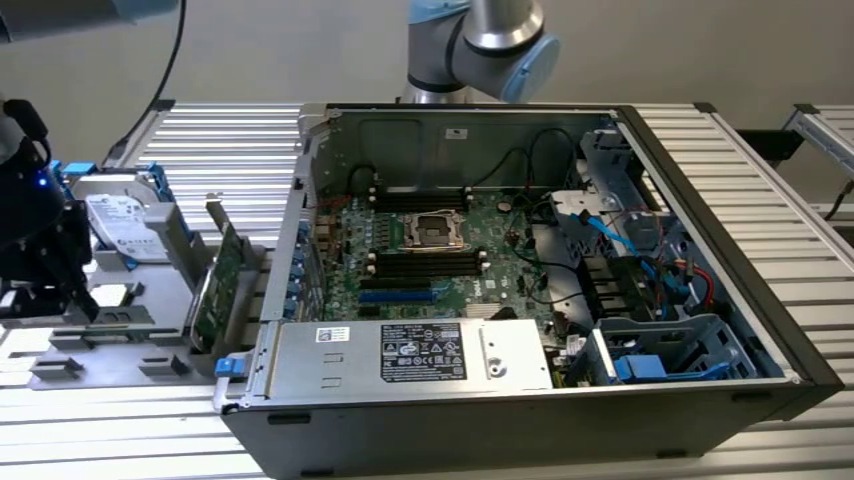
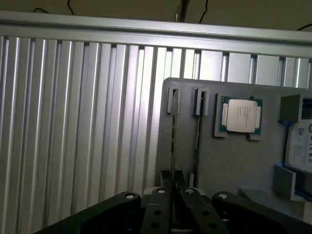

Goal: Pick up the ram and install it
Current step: 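Pick up the ram and move it above insertion slot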

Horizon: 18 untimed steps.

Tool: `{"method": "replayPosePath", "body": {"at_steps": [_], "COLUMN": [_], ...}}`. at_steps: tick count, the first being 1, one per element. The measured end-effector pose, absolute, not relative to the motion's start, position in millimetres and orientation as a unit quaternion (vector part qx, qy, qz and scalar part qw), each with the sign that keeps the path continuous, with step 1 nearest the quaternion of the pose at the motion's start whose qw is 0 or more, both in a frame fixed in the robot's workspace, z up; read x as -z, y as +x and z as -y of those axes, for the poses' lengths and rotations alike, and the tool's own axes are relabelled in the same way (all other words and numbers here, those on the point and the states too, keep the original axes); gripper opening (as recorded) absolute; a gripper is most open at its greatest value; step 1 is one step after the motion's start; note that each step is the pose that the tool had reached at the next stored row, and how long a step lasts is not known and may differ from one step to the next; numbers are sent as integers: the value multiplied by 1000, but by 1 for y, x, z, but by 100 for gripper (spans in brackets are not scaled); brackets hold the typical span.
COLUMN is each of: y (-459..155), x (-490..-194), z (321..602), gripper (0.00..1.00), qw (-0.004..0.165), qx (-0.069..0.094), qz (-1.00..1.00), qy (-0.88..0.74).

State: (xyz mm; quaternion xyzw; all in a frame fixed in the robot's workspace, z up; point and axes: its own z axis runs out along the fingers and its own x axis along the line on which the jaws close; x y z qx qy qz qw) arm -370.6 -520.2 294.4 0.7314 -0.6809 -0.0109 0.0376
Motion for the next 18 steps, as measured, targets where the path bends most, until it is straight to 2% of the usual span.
{"method": "replayPosePath", "body": {"at_steps": [18], "y": [-309], "x": [-364], "z": [520], "gripper": [14], "qw": [58], "qx": [33], "qz": [679], "qy": [731]}}
